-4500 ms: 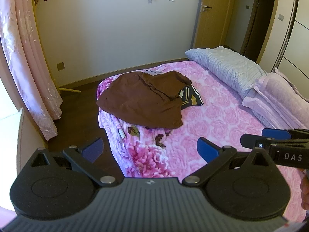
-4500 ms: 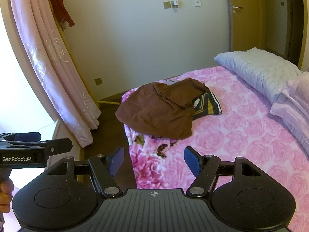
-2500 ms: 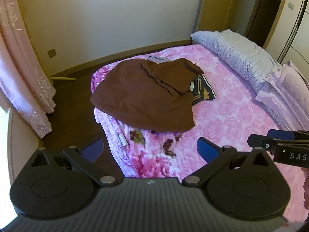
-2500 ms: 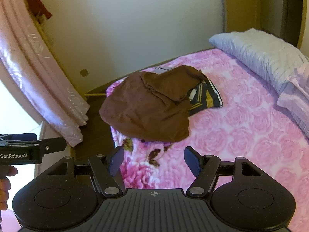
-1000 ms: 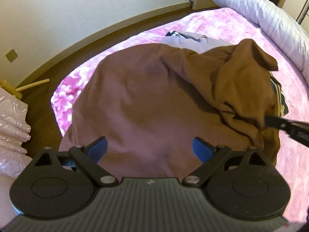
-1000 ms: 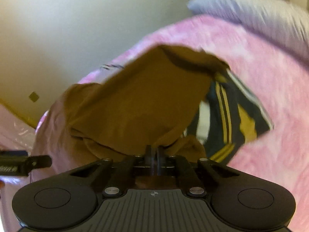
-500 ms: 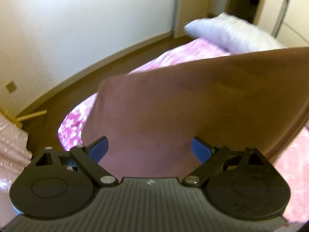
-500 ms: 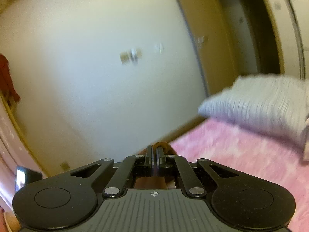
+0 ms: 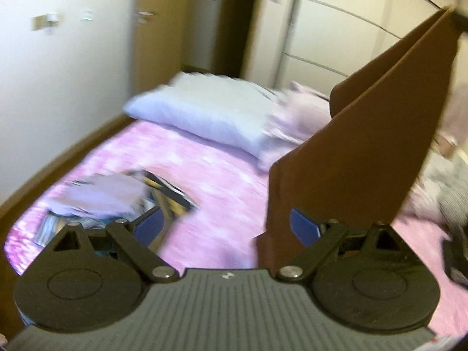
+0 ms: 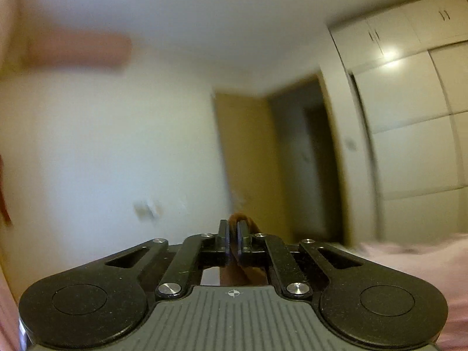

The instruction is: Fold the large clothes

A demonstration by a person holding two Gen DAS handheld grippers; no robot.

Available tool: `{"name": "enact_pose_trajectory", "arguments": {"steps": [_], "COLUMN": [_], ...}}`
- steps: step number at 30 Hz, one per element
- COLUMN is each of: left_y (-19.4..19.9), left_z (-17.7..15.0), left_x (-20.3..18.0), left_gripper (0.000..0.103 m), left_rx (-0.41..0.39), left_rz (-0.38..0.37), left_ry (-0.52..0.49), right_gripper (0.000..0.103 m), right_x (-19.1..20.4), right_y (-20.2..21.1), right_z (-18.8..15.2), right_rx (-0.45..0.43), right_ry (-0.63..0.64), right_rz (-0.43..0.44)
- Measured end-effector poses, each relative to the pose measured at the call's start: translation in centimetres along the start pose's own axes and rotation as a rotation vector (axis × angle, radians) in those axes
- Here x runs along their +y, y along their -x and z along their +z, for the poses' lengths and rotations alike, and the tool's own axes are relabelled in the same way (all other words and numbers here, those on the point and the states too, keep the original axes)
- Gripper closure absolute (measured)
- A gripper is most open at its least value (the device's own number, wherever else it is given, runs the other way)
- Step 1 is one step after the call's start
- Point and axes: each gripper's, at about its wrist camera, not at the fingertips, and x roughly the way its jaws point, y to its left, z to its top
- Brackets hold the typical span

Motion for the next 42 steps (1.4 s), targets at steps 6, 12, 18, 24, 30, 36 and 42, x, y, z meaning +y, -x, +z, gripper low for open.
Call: {"name": "enact_pose_trajectory", "arguments": {"steps": [6, 12, 18, 24, 30, 36, 42], "left_y": [0.4, 0.7, 2.0, 1.0, -1.0, -2.9, -4.7], "left_z": [-5.3, -10.0, -11.4, -11.3, -10.5, -9.1, -8.3], "left_x": [-10.1, -17.8, -22.3, -23.5, -23.4, -22.8, -22.1], "left_gripper": [0.012, 0.012, 0.012, 0.012, 0.012, 0.012, 0.012], "left_rx": [0.135, 0.272, 0.306, 0.326, 0.360, 0.374, 0.392], "left_rz": [-0.112, -0.159, -0.193, -0.224, -0.252, -0.277, -0.312], "left_ry": [-0.123, -0.244, -0.347, -0.403, -0.443, -0.484, -0.515], "right_gripper": [0.031, 0.031, 0.031, 0.031, 0.031, 0.031, 0.031], "right_x": [-5.8, -9.2, -10.6, -11.3, -11.9, -11.6, -11.3], "right_y": [8.1, 17.1, 22.4, 23.7, 22.3, 20.1, 18.4], "right_z": [-6.6, -15.3, -16.2, -17.2, -18.6, -19.2, -20.0], "right_rx": [0.405, 0.702, 0.753, 0.751, 0.776, 0.783, 0.789], "right_ry": [-0.037, -0.207, -0.276, -0.307, -0.338, -0.357, -0.382], "right_rz": [-0.242, -0.440, -0.497, -0.542, -0.595, -0.630, -0.665]}}
